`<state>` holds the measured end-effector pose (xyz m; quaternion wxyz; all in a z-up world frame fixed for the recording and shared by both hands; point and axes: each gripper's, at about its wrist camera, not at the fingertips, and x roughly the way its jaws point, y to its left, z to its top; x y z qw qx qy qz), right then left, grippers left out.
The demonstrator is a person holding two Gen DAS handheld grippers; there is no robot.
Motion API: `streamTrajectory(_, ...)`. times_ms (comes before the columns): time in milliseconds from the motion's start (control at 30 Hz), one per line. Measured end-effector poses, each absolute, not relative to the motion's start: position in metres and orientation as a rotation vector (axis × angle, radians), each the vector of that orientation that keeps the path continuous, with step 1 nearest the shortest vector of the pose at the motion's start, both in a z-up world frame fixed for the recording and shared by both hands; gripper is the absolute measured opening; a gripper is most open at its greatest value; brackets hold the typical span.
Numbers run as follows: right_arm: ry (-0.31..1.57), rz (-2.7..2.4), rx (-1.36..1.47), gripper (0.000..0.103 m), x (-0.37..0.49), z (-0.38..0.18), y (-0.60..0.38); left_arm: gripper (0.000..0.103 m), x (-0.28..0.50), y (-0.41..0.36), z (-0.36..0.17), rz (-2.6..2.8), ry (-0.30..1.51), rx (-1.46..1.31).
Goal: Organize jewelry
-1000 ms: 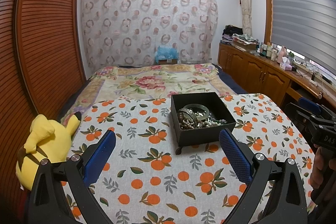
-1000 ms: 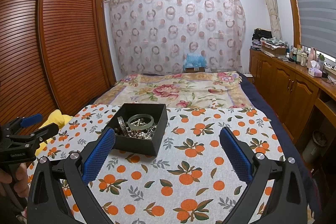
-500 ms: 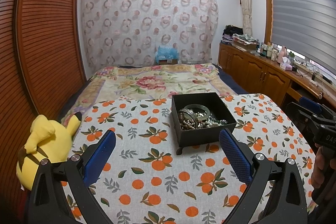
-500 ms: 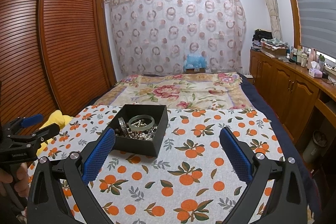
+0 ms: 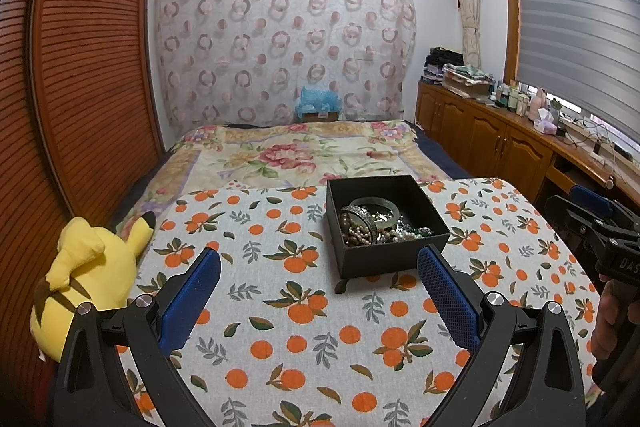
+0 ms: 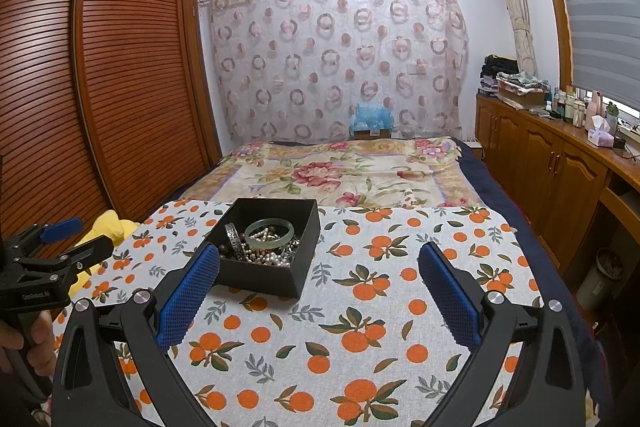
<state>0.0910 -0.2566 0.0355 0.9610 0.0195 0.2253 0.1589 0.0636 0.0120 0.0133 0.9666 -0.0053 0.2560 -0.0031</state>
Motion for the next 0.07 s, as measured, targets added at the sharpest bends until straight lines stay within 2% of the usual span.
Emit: streamTrajectory(67, 0.456, 0.322, 0.039, 0.101, 0.0910, 0.0358, -0.2567, 0.095, 0.0637, 0.0120, 0.0135, -0.006, 0.517, -0.010)
